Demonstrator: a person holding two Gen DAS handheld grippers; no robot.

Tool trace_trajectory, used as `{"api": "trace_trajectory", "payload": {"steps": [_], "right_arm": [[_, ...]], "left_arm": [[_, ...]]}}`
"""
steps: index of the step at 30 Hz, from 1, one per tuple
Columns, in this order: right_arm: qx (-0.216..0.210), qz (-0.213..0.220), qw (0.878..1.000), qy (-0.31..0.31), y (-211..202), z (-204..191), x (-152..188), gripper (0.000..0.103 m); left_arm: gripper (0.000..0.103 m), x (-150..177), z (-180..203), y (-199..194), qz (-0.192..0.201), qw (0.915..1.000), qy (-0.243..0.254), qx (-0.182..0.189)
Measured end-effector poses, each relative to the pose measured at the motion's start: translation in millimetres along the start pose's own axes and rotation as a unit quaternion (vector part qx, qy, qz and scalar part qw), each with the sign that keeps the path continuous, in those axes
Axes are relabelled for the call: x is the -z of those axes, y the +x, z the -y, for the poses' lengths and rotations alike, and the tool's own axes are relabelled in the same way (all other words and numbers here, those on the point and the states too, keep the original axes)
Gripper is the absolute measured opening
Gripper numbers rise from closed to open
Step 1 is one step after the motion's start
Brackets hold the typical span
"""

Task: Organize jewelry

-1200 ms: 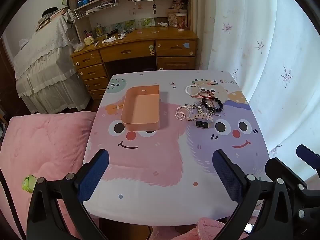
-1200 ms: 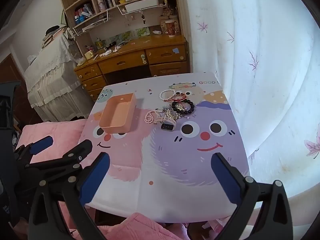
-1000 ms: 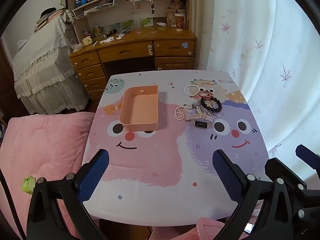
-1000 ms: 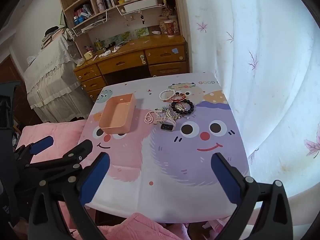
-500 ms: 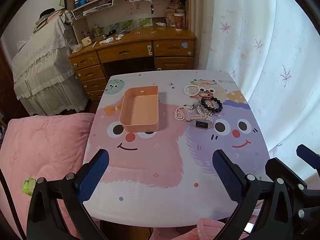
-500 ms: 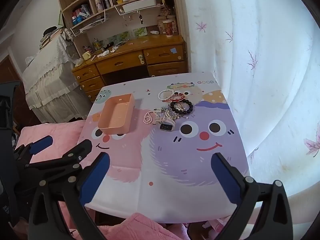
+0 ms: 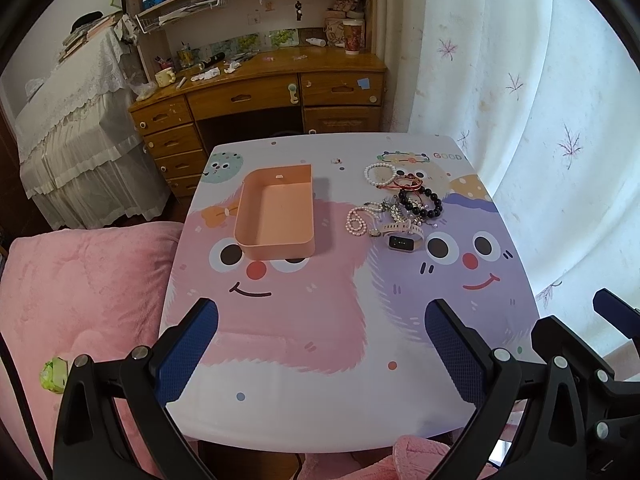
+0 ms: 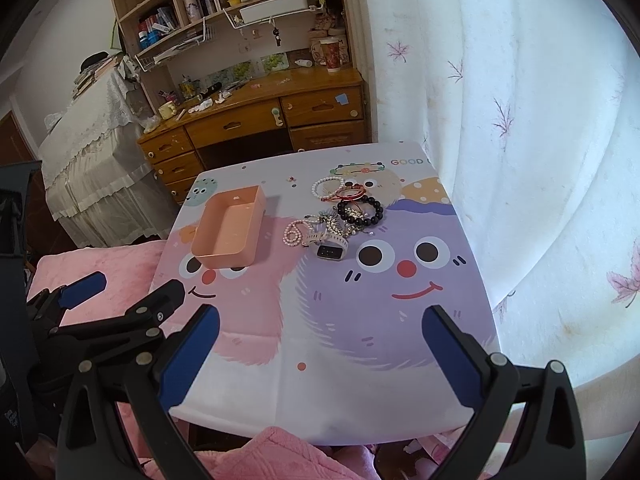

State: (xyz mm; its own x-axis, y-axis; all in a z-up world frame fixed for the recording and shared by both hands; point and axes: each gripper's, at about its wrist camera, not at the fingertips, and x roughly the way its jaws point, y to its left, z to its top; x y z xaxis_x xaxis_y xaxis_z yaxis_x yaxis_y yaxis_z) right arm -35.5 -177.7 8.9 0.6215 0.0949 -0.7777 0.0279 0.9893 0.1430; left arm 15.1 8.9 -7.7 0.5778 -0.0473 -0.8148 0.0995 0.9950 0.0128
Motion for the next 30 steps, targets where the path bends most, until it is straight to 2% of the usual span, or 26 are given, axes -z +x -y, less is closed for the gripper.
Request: {"api": "trace_trajectory", "payload": {"steps": [5,8,13,17,24,28,30], "right_arm": [[0.011,-0.005,1.0,-0.013,8.0,-14.7,1.7,0.102],[0.015,0.004,1.0,-0.022,5.0,-21.3,3.2,0.102],[0.027,0.017,0.999,-0.028,6.3,-32.6,5.3,0.102],[0.04,0.022,0.998,-0.035,12.6,-40.5,7.3,0.102],[0.081,0.03,0.992,-0.094,28.6,-48.7,11.4,0.102],[0.098,0.034,0.983,-0.152,40.0,-48.3,12.6,0.102],[0.105,0.028,0.974,-0.198,52.5,-47.3,10.8,0.102]], "left_arm": [[0.102,4.0,-11.2,2.8,-0.003,0.9998,-0.014,0.014],[0.102,5.2,-17.7,7.5,-0.011,0.9991,-0.024,0.034],[0.102,6.6,-24.1,15.1,-0.023,0.9989,-0.017,0.037],[0.102,7.7,-34.5,26.8,-0.04,0.9974,-0.012,0.058],[0.102,1.8,-38.6,50.9,-0.074,0.9921,-0.001,0.101],[0.102,-12.3,-25.8,64.9,-0.079,0.9891,0.034,0.12],[0.102,-24.5,-17.3,72.9,-0.081,0.9878,0.054,0.122]]}}
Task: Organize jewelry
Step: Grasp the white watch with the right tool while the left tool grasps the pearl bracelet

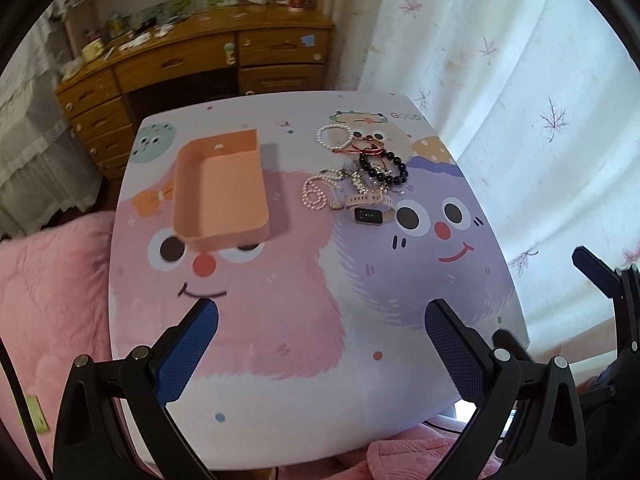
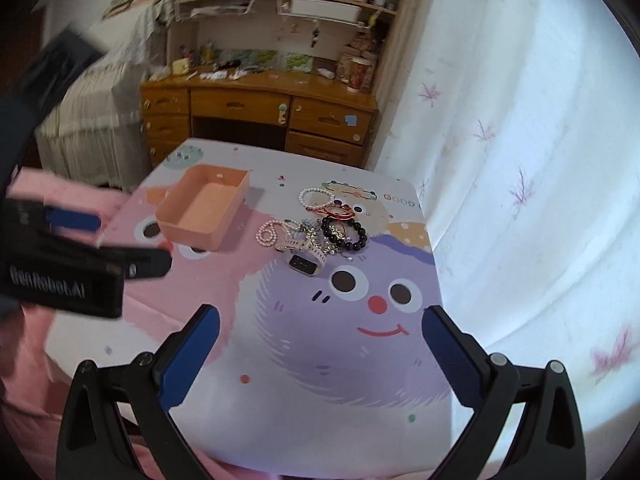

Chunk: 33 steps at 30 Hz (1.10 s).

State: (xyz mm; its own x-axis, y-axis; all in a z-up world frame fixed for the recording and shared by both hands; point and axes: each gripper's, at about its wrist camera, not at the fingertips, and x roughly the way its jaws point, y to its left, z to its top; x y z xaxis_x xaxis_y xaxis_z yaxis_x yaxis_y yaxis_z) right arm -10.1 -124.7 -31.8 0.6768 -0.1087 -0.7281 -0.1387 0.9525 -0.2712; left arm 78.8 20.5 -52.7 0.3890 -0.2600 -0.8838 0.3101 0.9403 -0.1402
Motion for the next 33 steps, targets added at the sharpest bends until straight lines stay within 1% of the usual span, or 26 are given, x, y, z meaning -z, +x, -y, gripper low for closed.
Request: {"api": "trace_trajectory", "payload": {"steps": [4,7,9,11,13,14,16,18,19,21,24,25,26,27,29,31,33], "right_arm": [[-0.009,0.005,0.997,-0.073,26.8,-2.9,-3.3,0.102],[-0.033,0.007,0.991,-0.127,59.6,-6.2,-5.5,0.101],[-0.042,0.009,0.988,-0.15,80.8,-9.7,-4.4,0.101],[-0.05,0.01,0.984,-0.17,104.4,-13.4,-2.4,0.101],[-0.058,0.006,0.982,-0.181,130.0,-15.7,0.4,0.101],[-0.062,0.005,0.982,-0.179,137.9,-16.1,0.8,0.101],[-0.079,-0.002,0.984,-0.163,161.8,-13.7,2.6,0.101],[-0.093,-0.011,0.985,-0.143,181.5,-10.1,3.7,0.101],[-0.096,-0.015,0.986,-0.135,189.3,-9.9,4.7,0.101],[-0.106,-0.02,0.987,-0.121,202.6,-10.2,5.6,0.101],[-0.136,-0.023,0.986,-0.096,216.9,-8.3,6.6,0.101],[-0.145,-0.024,0.985,-0.085,221.0,-7.5,6.5,0.101],[-0.152,-0.024,0.985,-0.077,223.1,-7.0,7.1,0.098],[-0.155,-0.025,0.985,-0.071,225.8,-7.1,6.7,0.096],[-0.163,-0.03,0.985,-0.056,232.3,-6.9,5.4,0.092],[-0.173,-0.03,0.983,-0.045,238.1,-5.6,3.8,0.089],[-0.169,-0.028,0.984,-0.039,242.8,-3.9,1.4,0.089]], "left_arm": [[0.102,-41.0,6.2,25.3,-0.029,0.9993,0.024,0.003],[0.102,-71.9,11.2,50.3,-0.053,0.9981,0.033,0.006],[0.098,-87.7,13.7,67.5,-0.066,0.997,0.04,0.004],[0.097,-106.9,17.4,91.9,-0.084,0.9954,0.047,-0.004],[0.091,-123.3,22.4,115.6,-0.1,0.9938,0.047,-0.009],[0.088,-131.5,24.6,129.0,-0.112,0.9927,0.045,-0.009],[0.086,-145.4,29.0,154.7,-0.131,0.9906,0.039,-0.004],[0.077,-155.3,32.4,177.9,-0.149,0.9883,0.031,-0.003],[0.075,-159.4,33.5,189.4,-0.159,0.987,0.027,-0.004],[0.07,-163.5,34.5,208.9,-0.177,0.984,0.019,-0.011],[0.068,-167.1,29.6,240.1,-0.206,0.9783,-0.015,-0.016],[0.065,-167.8,28.0,247.2,-0.213,0.9766,-0.025,-0.018],[0.06,-167.8,26.7,255.8,-0.222,0.9743,-0.034,-0.019],[0.058,-167.8,26.0,262.9,-0.227,0.973,-0.039,-0.021],[0.057,-167.7,25.0,273.4,-0.23,0.9717,-0.041,-0.033],[0.052,-167.2,24.0,281.7,-0.234,0.9703,-0.039,-0.046],[0.045,-166.2,21.9,290.2,-0.239,0.9686,-0.041,-0.056]]}}
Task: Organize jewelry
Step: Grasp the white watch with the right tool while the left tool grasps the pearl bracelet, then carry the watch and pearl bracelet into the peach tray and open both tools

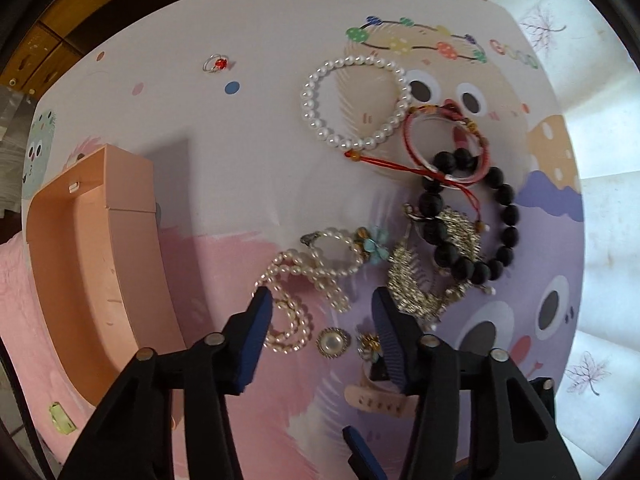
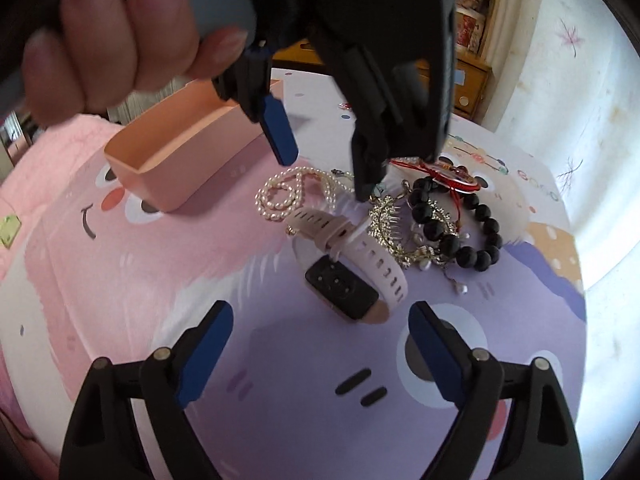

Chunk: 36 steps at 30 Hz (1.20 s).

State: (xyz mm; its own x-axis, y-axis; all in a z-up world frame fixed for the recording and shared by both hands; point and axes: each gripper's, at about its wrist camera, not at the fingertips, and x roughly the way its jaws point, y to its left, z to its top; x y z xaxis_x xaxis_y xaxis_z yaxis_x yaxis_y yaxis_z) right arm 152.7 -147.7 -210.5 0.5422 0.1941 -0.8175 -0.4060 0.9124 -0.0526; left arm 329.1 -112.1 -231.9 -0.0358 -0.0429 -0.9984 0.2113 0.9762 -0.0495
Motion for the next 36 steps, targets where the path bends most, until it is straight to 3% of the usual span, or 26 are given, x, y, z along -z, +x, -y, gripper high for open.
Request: {"api": "trace_trajectory", "payload": {"steps": [3,7,8,9,11,13,20,28,36], "right_arm": [[-0.01,-0.005,1.0,0.012,9.1,8.2,-5.2,0.083],[-0.018,-0.014,1.0,0.021,15.9,15.6,-8.6,0.065],[-0.017,-0.012,1.0,0.02,16.0,16.2,-8.5,0.058],[-0.012,-0.013,1.0,0.017,15.9,16.2,-9.4,0.054],[-0.02,-0.015,1.0,0.017,14.4,17.6,-9.9,0.036],[-0.03,-0.018,0.999,0.018,12.0,17.5,-9.8,0.028],[-0.08,-0.029,0.994,0.071,8.3,29.0,-8.3,0.025],[-0.126,-0.012,0.983,0.132,-7.4,41.7,-22.1,0.024],[-0.124,0.015,0.982,0.141,-38.3,23.1,-51.8,0.024]], "left_arm": [[0.035,-2.7,-3.4,9.6,-0.008,0.9999,-0.014,0.0],[0.022,-3.5,-4.8,12.9,0.004,0.9999,-0.009,-0.005],[0.008,-3.6,-4.9,15.1,0.002,1.0,-0.005,-0.005],[0.006,-3.9,-6.1,16.0,0.001,1.0,-0.007,0.006],[0.004,-6.3,-8.1,16.4,-0.002,0.9998,-0.014,0.013],[0.003,-6.2,-10.3,15.5,-0.001,0.9999,-0.01,0.004],[0.003,1.8,-6.0,-20.0,0.016,0.9998,-0.007,0.004],[0.003,20.0,-16.4,-88.4,0.075,0.9967,0.004,0.03],[0.003,64.0,-73.4,-158.2,0.148,0.9864,-0.003,0.072]]}}
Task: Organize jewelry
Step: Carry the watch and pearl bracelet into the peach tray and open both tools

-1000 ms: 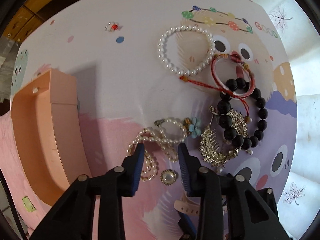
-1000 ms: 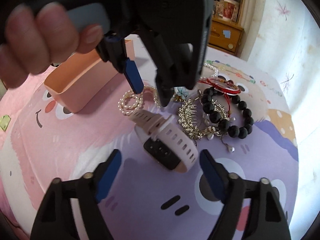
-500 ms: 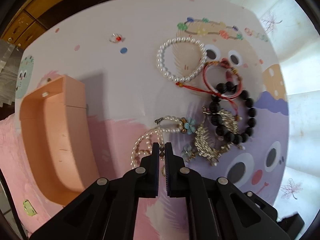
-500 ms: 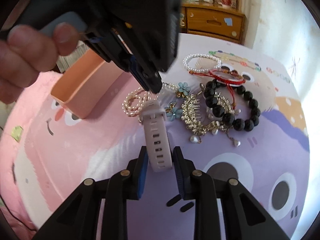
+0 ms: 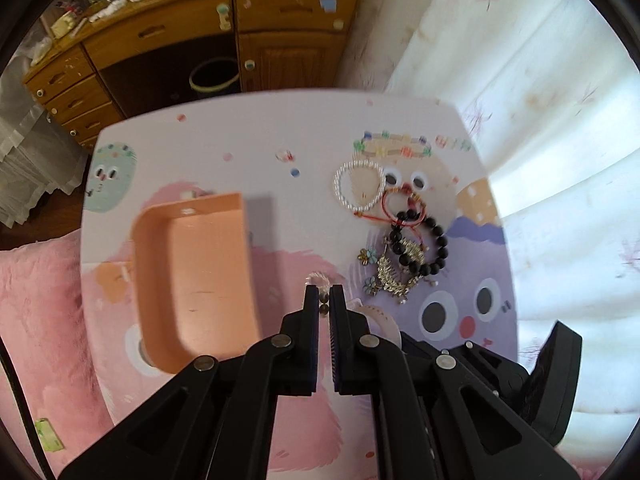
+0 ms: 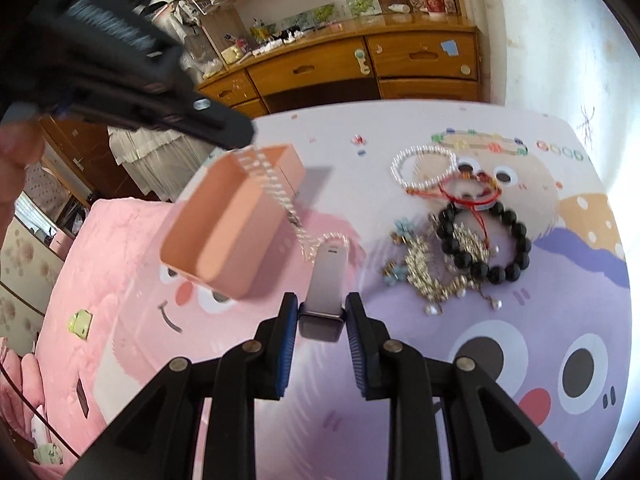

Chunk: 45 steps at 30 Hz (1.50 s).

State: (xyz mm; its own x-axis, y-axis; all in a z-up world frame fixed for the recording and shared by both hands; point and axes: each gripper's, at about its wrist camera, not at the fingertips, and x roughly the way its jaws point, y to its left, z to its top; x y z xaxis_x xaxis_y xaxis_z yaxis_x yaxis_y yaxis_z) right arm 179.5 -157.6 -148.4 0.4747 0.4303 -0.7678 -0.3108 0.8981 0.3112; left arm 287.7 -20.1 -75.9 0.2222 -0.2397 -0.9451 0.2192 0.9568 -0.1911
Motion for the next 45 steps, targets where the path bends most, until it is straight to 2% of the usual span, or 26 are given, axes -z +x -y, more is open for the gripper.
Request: {"api": "trace_trajectory", "payload": {"steps": [5,9,13,16,19,26,28,30,32,33,35,38,41,45], "right_arm": [[0.005,0.031,0.999,-0.01,-17.8,-23.1,-21.0,0.024],[0.01,0.072,0.997,-0.029,-37.3,-49.0,-45.1,0.024],[0.005,0.106,0.994,-0.04,-49.5,-75.5,-66.3,0.024],[-0.003,0.121,0.992,-0.043,-49.9,-93.3,-76.5,0.024],[-0.011,0.123,0.991,-0.044,-40.1,-110.4,-79.4,0.024],[0.007,0.087,0.996,-0.034,10.8,-128.9,-62.1,0.024],[0.019,0.069,0.997,-0.022,26.5,-126.3,-53.2,0.025],[0.025,0.035,0.999,-0.009,46.1,-120.5,-45.7,0.031],[0.037,0.011,0.999,-0.003,55.0,-117.5,-41.9,0.043],[0.037,0.014,0.999,-0.002,54.3,-115.6,-38.2,0.044],[0.035,0.021,0.999,0.002,50.3,-111.7,-33.5,0.055],[0.043,0.012,0.999,0.007,47.5,-104.1,-28.8,0.063],[0.055,0.004,0.998,0.022,43.2,-90.6,-23.9,0.066],[0.065,-0.001,0.996,0.065,35.3,-67.2,-17.3,0.069]], "left_arm": [[0.003,2.2,-40.3,-60.6,0.056,0.9983,-0.011,0.01],[0.003,3.5,-68.5,-106.9,0.102,0.9946,-0.013,0.016],[0.003,7.2,-91.7,-132.2,0.128,0.9913,-0.013,0.026],[0.003,9.6,-108.0,-132.6,0.126,0.9911,-0.016,0.038],[0.003,14.1,-121.2,-115.9,0.11,0.9922,-0.022,0.053],[0.003,31.8,-139.2,-53.3,0.088,0.9917,-0.027,0.09],[0.01,36.1,-143.8,-35.9,0.083,0.9928,-0.035,0.08],[0.042,39.2,-149.3,-18.1,0.062,0.9953,-0.053,0.052],[0.052,42.8,-154.0,-5.4,0.048,0.9958,-0.067,0.04],[0.056,44.6,-156.3,-2.0,0.046,0.9956,-0.07,0.042],[0.068,47.8,-158.0,4.5,0.044,0.9961,-0.07,0.03],[0.072,50.7,-152.6,8.8,0.051,0.997,-0.057,0.013],[0.087,56.2,-142.4,8.3,0.07,0.9961,-0.053,0.012],[0.091,67.5,-119.0,7.4,0.084,0.9951,-0.044,0.027]]}}
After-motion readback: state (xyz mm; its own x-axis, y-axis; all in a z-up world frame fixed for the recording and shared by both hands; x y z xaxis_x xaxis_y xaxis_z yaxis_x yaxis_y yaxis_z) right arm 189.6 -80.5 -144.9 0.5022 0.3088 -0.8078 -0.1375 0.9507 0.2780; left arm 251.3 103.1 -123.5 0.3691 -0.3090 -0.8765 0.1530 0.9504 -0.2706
